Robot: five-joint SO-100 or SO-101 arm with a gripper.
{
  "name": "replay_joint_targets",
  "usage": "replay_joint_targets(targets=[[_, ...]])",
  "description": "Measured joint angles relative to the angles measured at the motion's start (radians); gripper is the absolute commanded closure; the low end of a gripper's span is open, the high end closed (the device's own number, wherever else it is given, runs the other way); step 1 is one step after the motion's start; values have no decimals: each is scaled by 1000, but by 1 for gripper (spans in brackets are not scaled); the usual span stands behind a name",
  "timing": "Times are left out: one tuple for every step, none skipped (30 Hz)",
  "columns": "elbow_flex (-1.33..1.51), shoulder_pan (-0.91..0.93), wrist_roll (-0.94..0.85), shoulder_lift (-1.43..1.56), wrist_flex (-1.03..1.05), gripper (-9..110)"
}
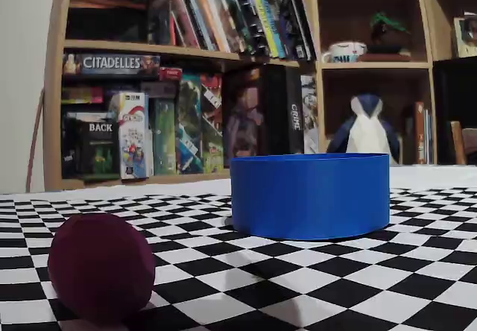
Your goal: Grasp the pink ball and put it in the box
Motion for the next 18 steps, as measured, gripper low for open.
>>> replay_joint_targets(targets=[[0,-3,0,0,0,64],[0,-8,0,0,0,64],[0,-8,0,0,3,64],[0,-9,0,0,3,64],[0,-17,0,0,5,64],[0,-18,0,0,5,64],[0,-21,0,0,6,64],[0,-26,0,0,9,64],[0,-32,0,0,14,64],[0,-37,0,0,18,64],[0,-43,0,0,28,64],[0,-49,0,0,34,64],[0,-54,0,0,38,64],[0,-55,0,0,41,64],[0,-57,0,0,43,64],[0,-58,0,0,44,64],[0,-61,0,0,44,64],[0,-61,0,0,44,64]])
